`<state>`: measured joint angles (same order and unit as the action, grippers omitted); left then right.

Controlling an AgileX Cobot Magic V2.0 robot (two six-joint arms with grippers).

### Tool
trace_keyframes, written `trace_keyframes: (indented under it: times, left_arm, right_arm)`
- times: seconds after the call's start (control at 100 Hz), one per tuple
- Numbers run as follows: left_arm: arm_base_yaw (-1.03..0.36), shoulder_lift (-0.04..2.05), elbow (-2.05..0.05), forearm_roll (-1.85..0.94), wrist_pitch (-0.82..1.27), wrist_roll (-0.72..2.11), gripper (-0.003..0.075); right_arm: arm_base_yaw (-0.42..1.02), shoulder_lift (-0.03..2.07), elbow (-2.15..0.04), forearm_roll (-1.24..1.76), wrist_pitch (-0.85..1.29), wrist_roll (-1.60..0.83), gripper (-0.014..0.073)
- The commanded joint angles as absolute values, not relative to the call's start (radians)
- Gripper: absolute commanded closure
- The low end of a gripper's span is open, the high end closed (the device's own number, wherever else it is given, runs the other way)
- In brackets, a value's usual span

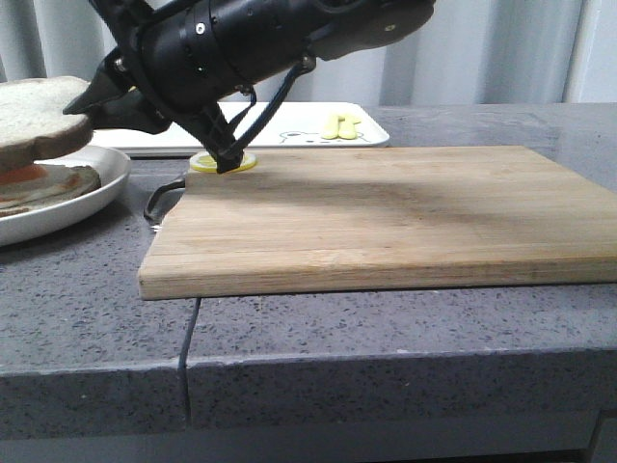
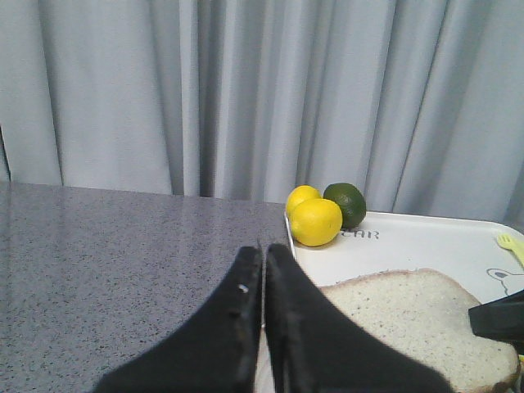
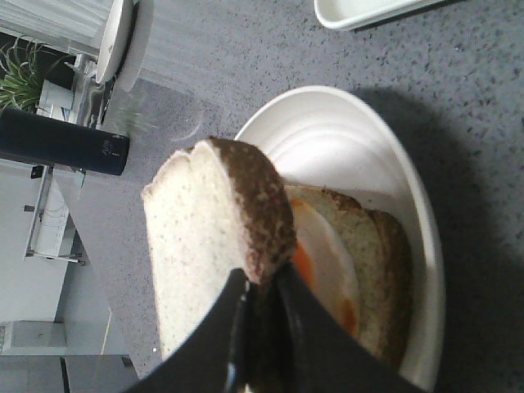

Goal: Place bread and move sandwich to tray

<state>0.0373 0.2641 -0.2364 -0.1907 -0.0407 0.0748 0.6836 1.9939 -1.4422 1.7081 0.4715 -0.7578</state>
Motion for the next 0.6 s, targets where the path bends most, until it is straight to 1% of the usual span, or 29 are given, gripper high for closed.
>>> trace_keyframes:
  times: [0.0,0.07,0.12,0.31,0.4,0.43,0.48,0.53,0.59]
  left_arm:
    - [0.039,0.282,-0.273,-0.200,-0.121,0.067,0.0740]
    - [0.039,0.282,-0.273,-0.200,-0.121,0.067,0.0740]
    - [0.039,0.282,-0.273,-0.200,-0.121,0.067,0.0740]
    - [0.039,0.282,-0.278,-0.200,-0.119,0.067,0.0740]
    - [0.039,0.284,-0.310,-0.200,-0.084,0.067,0.0740]
    - [0.039,0.289,-0.327,-0.200,-0.057,0.067,0.0740]
    - [0.039,0.305,-0.362,-0.200,-0.009,0.067,0.0740]
    - [0.039,0.332,-0.401,-0.198,0.038,0.067,0.0740]
    - [0.039,0.381,-0.455,-0.184,0.096,0.067,0.0740]
  right_arm:
    - [0.682,1.946,-1.480,1.746,0.498,-0.777,0.0445]
    - [0.681,1.948,-1.480,1.737,0.498,-0.777,0.0320]
    - [0.679,1.948,-1.480,1.723,0.492,-0.777,0.0270]
    - [0.659,1.948,-1.480,1.672,0.480,-0.780,0.0265]
    - [0.639,1.936,-1.480,1.631,0.492,-0.810,0.0265]
    - [0.630,1.926,-1.480,1.610,0.494,-0.825,0.0272]
    - [0.623,1.909,-1.480,1.581,0.497,-0.854,0.0312]
    - [0.616,1.888,-1.480,1.548,0.498,-0.873,0.0384]
    - [0.614,1.860,-1.480,1.502,0.497,-0.886,0.0503]
